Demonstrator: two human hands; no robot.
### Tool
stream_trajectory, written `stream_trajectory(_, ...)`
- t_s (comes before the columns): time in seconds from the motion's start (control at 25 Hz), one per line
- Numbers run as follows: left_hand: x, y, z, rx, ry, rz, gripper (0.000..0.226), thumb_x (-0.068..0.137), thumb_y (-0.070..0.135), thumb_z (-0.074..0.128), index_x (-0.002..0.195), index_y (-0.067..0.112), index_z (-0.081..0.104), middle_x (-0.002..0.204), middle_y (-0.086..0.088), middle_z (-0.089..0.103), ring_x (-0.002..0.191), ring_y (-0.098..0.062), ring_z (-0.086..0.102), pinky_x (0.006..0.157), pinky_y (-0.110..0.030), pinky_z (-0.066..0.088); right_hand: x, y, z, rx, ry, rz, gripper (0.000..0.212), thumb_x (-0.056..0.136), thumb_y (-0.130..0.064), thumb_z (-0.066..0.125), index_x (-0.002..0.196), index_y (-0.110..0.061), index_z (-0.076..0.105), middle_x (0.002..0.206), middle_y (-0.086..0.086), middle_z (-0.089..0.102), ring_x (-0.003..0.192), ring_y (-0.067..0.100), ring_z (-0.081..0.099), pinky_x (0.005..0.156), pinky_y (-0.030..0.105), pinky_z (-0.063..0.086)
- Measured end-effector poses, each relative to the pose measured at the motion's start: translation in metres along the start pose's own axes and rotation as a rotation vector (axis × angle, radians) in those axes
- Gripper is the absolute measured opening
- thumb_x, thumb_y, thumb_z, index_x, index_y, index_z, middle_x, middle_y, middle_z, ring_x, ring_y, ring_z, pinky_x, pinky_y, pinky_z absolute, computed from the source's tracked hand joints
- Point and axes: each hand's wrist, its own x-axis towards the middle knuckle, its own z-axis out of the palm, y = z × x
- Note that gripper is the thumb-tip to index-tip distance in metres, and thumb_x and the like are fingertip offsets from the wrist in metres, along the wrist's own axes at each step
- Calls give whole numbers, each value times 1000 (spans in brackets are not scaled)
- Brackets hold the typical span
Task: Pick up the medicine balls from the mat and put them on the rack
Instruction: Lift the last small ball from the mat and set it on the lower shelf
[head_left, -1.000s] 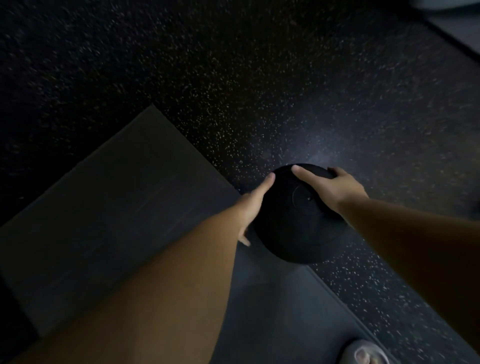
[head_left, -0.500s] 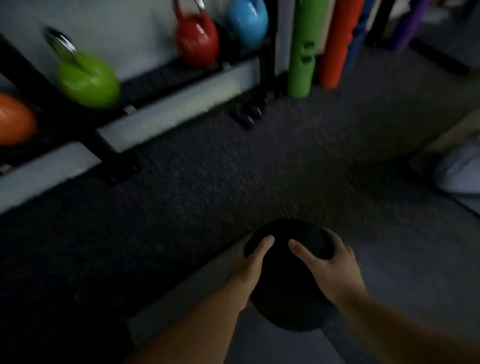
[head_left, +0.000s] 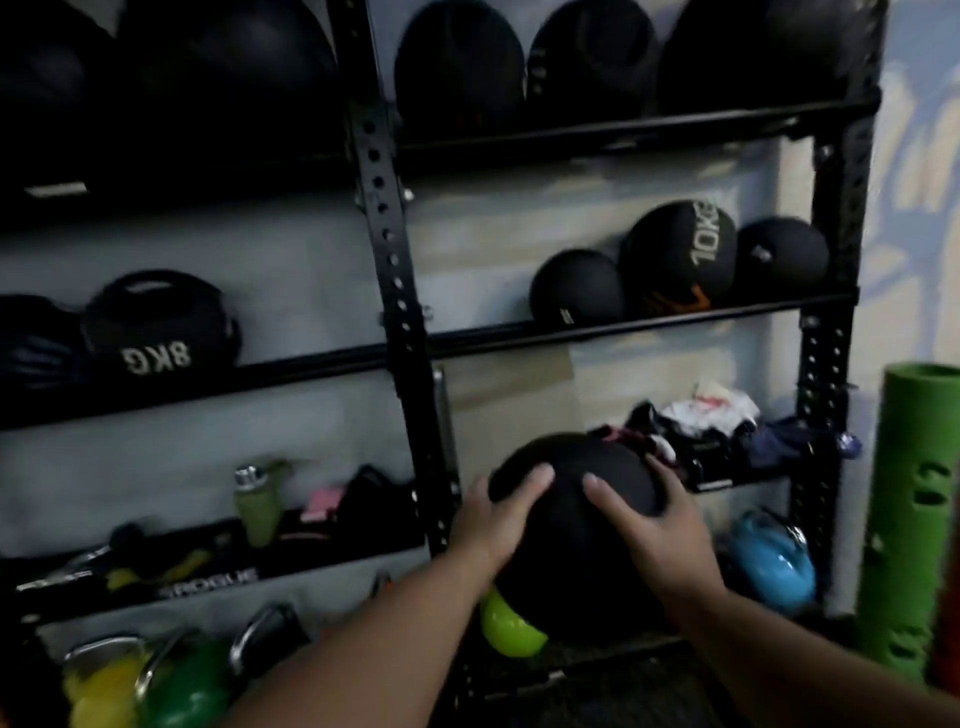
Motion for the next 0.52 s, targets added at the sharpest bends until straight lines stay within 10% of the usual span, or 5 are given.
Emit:
stream_trajectory(0.24,117,164,-84,-117,181,202,92,48,85,75,121,29,74,116,-2,80,104,-25,77,99,-43,61,135,-177,64,109,-30,-243,126,49,-93,72,157,-33,45,153,7,50,140,32,50,116,49,45)
stream_trajectory(0.52,284,207,-79,-163,267,285,90,56,85,76,131,35,69,123,1,77,111,-26,74,101,-49,60,314,-199,137,104,-102,-341,118,56,-90,71,158,-43,36,158,5,40,145,33,41,116,56,43)
